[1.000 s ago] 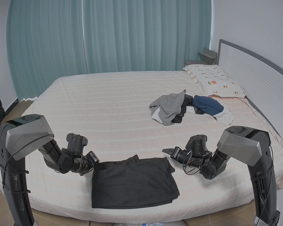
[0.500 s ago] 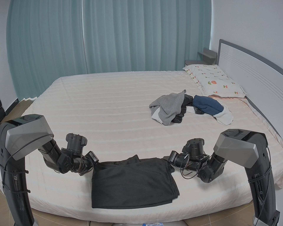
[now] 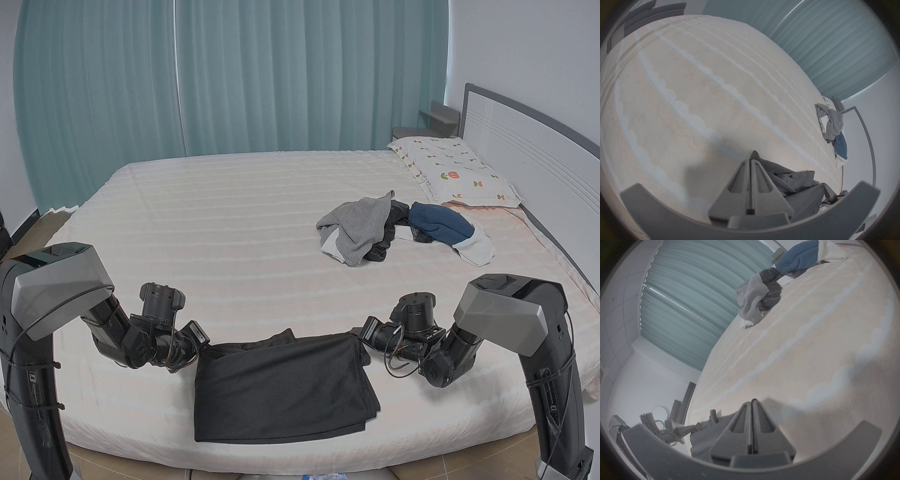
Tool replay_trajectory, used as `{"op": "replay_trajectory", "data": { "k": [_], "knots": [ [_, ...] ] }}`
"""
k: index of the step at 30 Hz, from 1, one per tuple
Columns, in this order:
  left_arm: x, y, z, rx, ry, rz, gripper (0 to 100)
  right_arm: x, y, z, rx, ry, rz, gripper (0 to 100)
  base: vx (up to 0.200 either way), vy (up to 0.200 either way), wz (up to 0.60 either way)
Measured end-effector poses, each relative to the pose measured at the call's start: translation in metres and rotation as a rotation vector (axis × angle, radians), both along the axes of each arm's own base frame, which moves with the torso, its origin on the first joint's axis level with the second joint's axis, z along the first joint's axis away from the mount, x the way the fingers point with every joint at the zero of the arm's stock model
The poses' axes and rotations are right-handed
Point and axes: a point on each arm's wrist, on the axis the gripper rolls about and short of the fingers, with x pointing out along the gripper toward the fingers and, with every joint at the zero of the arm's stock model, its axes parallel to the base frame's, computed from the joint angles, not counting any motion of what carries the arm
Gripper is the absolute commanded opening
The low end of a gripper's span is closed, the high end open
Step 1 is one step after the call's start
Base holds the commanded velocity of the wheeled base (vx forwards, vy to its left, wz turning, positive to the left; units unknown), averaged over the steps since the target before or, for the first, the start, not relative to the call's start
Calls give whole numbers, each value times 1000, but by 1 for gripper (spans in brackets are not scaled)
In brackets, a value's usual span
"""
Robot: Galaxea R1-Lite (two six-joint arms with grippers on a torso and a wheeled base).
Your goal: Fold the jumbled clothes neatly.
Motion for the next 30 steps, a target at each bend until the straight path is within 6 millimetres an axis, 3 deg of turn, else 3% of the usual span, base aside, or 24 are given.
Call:
{"op": "replay_trajectory", "data": {
  "k": [11,12,13,14,23,30],
  "knots": [
    [0,1,0,-8,4,-3,0,-1,-5,-3,14,-24,-19,0,0,0,0],
    [0,1,0,-8,4,-3,100,-1,-5,-4,13,-23,-19,0,0,0,0],
    [0,1,0,-9,4,-3,100,-2,-6,-5,11,-18,-19,0,0,0,0],
    [0,1,1,-9,3,-2,100,-3,-6,-5,9,-15,-19,100,0,0,0],
    [0,3,2,-16,-1,3,100,-6,-11,-3,17,-30,-28,100,0,0,0],
    [0,6,5,-64,1,1,100,-25,-37,11,11,-16,-72,100,0,0,0]
  ]
}}
